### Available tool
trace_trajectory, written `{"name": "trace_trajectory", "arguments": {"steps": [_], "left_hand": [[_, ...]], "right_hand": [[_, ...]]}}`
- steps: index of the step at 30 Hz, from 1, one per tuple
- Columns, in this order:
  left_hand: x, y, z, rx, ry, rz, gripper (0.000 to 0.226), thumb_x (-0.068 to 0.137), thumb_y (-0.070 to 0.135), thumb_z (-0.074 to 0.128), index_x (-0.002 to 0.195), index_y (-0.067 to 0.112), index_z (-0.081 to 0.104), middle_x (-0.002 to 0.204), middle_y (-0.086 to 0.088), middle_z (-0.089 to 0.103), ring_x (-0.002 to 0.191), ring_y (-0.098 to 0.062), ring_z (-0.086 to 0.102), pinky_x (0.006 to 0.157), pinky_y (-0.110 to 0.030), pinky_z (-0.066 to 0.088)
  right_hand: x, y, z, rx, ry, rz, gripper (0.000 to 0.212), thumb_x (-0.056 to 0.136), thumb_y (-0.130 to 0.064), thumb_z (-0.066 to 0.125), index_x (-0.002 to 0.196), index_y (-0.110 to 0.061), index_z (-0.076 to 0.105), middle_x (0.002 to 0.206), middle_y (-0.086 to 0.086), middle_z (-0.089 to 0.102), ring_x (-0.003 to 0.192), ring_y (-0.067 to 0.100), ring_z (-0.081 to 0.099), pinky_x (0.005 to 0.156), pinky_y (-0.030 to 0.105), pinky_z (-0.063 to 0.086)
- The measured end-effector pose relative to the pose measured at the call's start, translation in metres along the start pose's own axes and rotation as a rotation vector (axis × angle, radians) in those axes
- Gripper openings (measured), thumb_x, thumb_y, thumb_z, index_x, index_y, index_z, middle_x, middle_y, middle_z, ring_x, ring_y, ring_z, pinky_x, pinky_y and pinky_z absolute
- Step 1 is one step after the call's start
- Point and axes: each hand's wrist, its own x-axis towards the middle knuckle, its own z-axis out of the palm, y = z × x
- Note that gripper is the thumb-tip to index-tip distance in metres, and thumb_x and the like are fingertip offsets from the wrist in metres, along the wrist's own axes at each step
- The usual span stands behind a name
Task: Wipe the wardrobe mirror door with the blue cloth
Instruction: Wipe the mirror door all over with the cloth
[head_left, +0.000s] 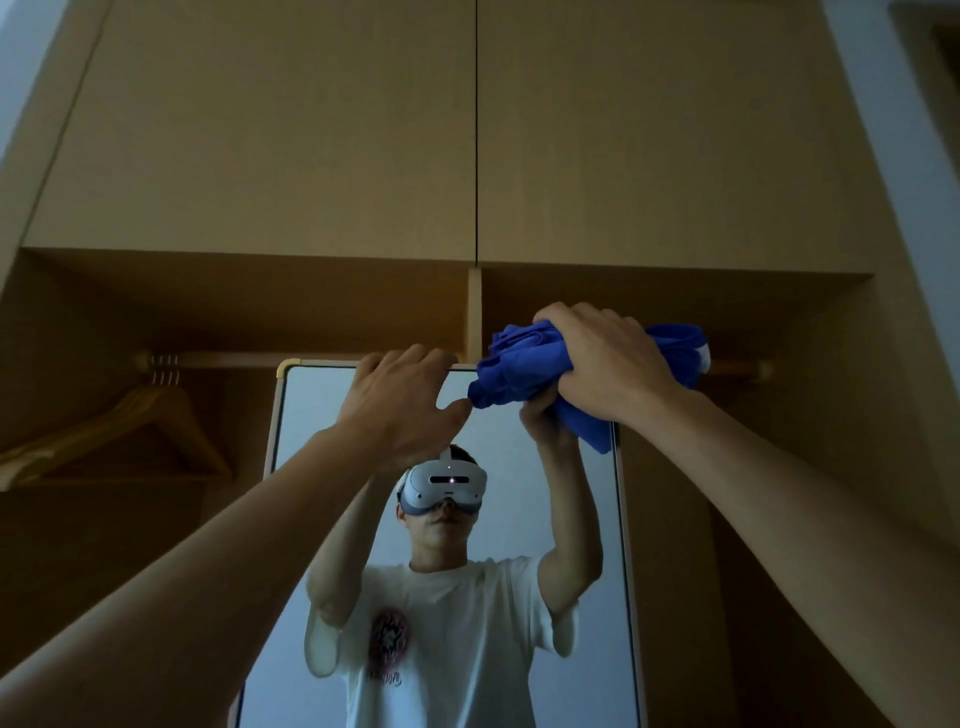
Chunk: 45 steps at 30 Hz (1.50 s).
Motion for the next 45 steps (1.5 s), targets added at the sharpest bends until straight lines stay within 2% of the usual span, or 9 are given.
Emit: {"name": "trace_trajectory", "arguments": {"steps": [10,15,21,25,28,32,34,37,45], "left_hand": [[-0.011,0.013,-0.016,-0.008,0.009,-0.075,0.058,0.098,0.054,0.051,0.151,0.033,0.041,0.141,0.003,0.053,0.144,-0.025,0.037,0.123,-0.055,0.011],[-0.012,0.017,-0.019,-0.019,-0.022,-0.101,0.057,0.097,0.054,0.048,0.151,0.034,0.042,0.141,0.002,0.054,0.14,-0.026,0.042,0.122,-0.056,0.015],[-0.012,0.026,-0.02,-0.047,-0.013,-0.099,0.053,0.1,0.044,0.051,0.151,0.032,0.042,0.147,0.001,0.051,0.146,-0.027,0.035,0.124,-0.058,0.004],[-0.013,0.024,-0.019,-0.093,-0.027,-0.082,0.029,0.098,0.036,0.053,0.126,0.029,0.055,0.115,0.004,0.055,0.129,-0.025,0.049,0.123,-0.058,0.009],[-0.011,0.015,-0.021,-0.079,-0.03,-0.065,0.012,0.096,0.034,0.054,0.107,0.031,0.049,0.106,0.008,0.05,0.122,-0.023,0.052,0.121,-0.055,0.017],[-0.009,0.007,-0.025,-0.013,-0.06,-0.054,0.044,0.098,0.039,0.054,0.141,0.033,0.048,0.129,0.005,0.056,0.137,-0.023,0.046,0.123,-0.055,0.017],[-0.012,0.007,-0.023,-0.02,-0.06,-0.055,0.054,0.099,0.04,0.053,0.151,0.035,0.04,0.143,0.005,0.053,0.142,-0.023,0.042,0.123,-0.055,0.014],[-0.015,0.006,-0.02,-0.046,-0.032,-0.058,0.055,0.099,0.037,0.051,0.153,0.035,0.039,0.144,0.005,0.052,0.143,-0.022,0.04,0.124,-0.055,0.012],[-0.015,0.009,-0.022,-0.086,-0.03,-0.037,0.054,0.099,0.034,0.049,0.152,0.032,0.04,0.146,0.004,0.051,0.143,-0.023,0.038,0.124,-0.054,0.011]], "right_hand": [[-0.009,0.022,-0.042,-0.045,-0.134,0.05,0.041,0.084,-0.014,0.062,0.12,-0.028,0.048,0.091,-0.002,0.061,0.076,0.021,0.059,0.063,0.037,0.047],[-0.009,0.028,-0.041,-0.033,-0.231,0.006,0.042,0.08,-0.02,0.064,0.116,-0.032,0.046,0.086,-0.004,0.063,0.075,0.02,0.061,0.068,0.041,0.054],[0.012,0.01,-0.042,0.003,-0.32,-0.031,0.038,0.082,-0.026,0.064,0.116,-0.032,0.049,0.089,-0.001,0.063,0.076,0.021,0.061,0.068,0.04,0.054],[0.026,-0.023,-0.035,0.062,-0.343,-0.103,0.034,0.083,-0.025,0.062,0.115,-0.029,0.052,0.091,0.001,0.064,0.078,0.022,0.062,0.071,0.041,0.055],[0.031,-0.033,-0.032,0.076,-0.326,-0.105,0.03,0.082,-0.024,0.062,0.11,-0.03,0.052,0.089,0.001,0.065,0.077,0.023,0.062,0.073,0.044,0.057],[0.028,-0.018,-0.038,0.039,-0.333,-0.032,0.025,0.086,-0.026,0.062,0.109,-0.032,0.052,0.087,-0.001,0.062,0.074,0.02,0.061,0.063,0.037,0.05],[0.022,-0.004,-0.043,-0.005,-0.347,0.034,0.025,0.086,-0.027,0.06,0.109,-0.032,0.053,0.087,0.0,0.062,0.075,0.022,0.061,0.067,0.041,0.053],[0.017,0.006,-0.047,-0.033,-0.347,0.108,0.026,0.085,-0.03,0.06,0.109,-0.035,0.052,0.088,0.001,0.062,0.077,0.023,0.061,0.074,0.047,0.056],[0.021,-0.013,-0.057,-0.026,-0.412,0.066,0.023,0.085,-0.024,0.06,0.106,-0.032,0.055,0.09,0.002,0.064,0.077,0.023,0.063,0.066,0.039,0.053]]}}
